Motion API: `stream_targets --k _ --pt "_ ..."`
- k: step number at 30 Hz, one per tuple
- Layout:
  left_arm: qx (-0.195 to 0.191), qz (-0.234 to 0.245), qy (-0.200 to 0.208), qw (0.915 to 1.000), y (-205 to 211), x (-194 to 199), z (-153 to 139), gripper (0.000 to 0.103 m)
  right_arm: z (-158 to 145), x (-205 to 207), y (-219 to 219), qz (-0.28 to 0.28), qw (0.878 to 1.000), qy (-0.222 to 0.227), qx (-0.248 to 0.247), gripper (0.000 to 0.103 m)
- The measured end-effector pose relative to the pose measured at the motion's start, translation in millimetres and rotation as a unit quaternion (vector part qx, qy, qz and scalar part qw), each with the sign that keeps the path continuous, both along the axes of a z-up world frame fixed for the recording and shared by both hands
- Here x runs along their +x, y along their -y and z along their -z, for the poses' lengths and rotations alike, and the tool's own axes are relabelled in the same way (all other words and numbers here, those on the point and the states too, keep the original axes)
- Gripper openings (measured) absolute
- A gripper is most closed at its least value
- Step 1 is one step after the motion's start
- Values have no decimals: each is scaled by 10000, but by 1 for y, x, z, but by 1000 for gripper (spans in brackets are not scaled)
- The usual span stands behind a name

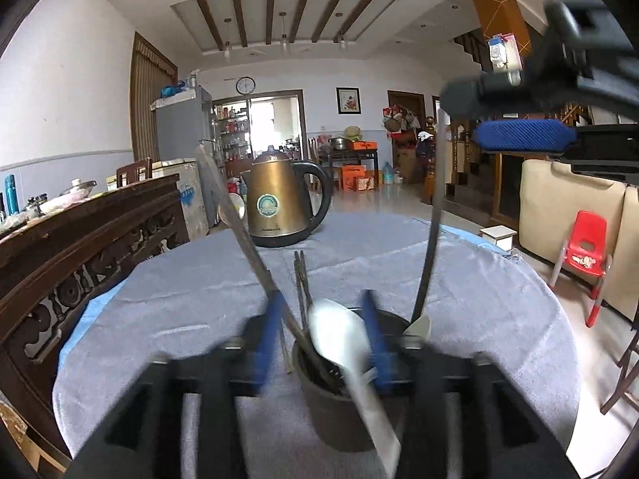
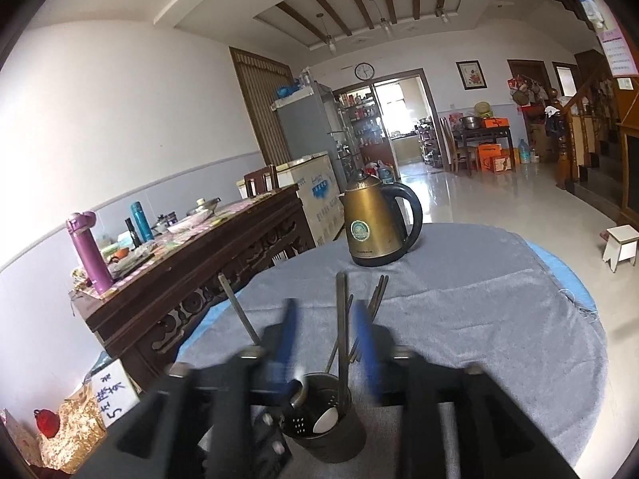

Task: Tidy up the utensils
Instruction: 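Lower the chopsticks into the grey cup and open the right gripper, then drop the white spoon into the grey cup by opening the left gripper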

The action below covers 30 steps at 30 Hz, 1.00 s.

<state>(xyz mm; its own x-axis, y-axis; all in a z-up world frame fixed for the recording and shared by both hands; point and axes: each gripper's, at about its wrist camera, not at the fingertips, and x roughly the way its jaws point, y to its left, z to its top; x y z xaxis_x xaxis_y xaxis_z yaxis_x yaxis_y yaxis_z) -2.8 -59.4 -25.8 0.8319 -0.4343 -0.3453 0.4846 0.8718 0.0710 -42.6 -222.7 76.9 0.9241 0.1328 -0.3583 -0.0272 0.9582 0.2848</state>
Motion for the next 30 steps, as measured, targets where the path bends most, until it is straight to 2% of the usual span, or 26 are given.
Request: stream_targets --k 4,11,14,17,23,30 --pt "-33 -78 -1 10000 -8 -2 -2 51 -2 -6 2 147 9997 188 -57 54" --pt "-317 -384 -397 9980 -34 13 -2 51 4 0 16 419 9991 -26 -15 54" --pt "-395 -398 -656 9963 -44 17 -1 54 9 2 23 485 9987 -136 46 54" --pt "-583 -413 -897 9934 -56 15 -1 61 13 3 29 564 9982 -184 94 54" --pt "-957 -332 -1248 9870 -80 2 2 65 16 -1 36 645 9977 -206 69 54" --pt "-811 -70 -1440 9862 -80 -15 10 65 23 1 39 704 9970 -298 104 54"
